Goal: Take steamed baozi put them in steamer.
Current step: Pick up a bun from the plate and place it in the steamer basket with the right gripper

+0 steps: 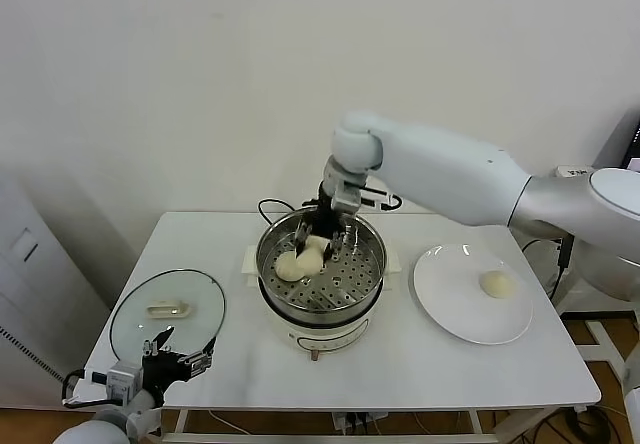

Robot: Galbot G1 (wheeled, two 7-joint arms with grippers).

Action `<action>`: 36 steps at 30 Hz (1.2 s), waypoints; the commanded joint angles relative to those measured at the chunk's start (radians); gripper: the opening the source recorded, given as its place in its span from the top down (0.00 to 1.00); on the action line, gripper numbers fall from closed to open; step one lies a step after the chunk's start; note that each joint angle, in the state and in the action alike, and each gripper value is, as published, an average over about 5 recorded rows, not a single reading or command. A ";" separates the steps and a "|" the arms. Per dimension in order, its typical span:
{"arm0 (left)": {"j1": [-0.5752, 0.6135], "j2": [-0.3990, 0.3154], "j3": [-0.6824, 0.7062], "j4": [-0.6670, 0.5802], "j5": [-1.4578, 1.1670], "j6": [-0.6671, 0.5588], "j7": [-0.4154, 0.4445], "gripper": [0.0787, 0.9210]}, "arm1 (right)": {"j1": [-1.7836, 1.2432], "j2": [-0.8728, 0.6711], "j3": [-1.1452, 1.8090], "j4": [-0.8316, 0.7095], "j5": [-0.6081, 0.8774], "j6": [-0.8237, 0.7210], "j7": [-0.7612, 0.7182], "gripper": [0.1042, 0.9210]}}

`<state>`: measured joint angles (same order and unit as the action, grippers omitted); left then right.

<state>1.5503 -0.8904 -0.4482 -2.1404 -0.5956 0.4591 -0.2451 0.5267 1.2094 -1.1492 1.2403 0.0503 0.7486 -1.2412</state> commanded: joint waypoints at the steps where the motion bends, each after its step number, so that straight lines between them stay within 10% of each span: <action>1: 0.004 0.000 -0.004 -0.003 0.000 0.000 0.000 0.12 | -0.039 -0.013 -0.016 0.124 -0.126 0.067 -0.003 0.54; 17: 0.013 -0.001 -0.011 -0.004 0.001 -0.002 0.002 0.12 | -0.126 -0.027 0.018 0.135 -0.257 0.058 -0.019 0.52; 28: 0.011 -0.001 -0.015 -0.002 -0.001 -0.002 0.002 0.12 | -0.093 -0.039 0.071 0.087 -0.232 0.018 -0.032 0.18; 36: 0.009 0.001 -0.017 -0.003 -0.003 -0.002 0.002 0.12 | 0.020 -0.110 0.117 -0.147 -0.054 -0.151 -0.062 0.12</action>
<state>1.5608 -0.8894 -0.4645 -2.1411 -0.5974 0.4564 -0.2433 0.4640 1.1496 -1.0729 1.2735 -0.1279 0.7329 -1.2793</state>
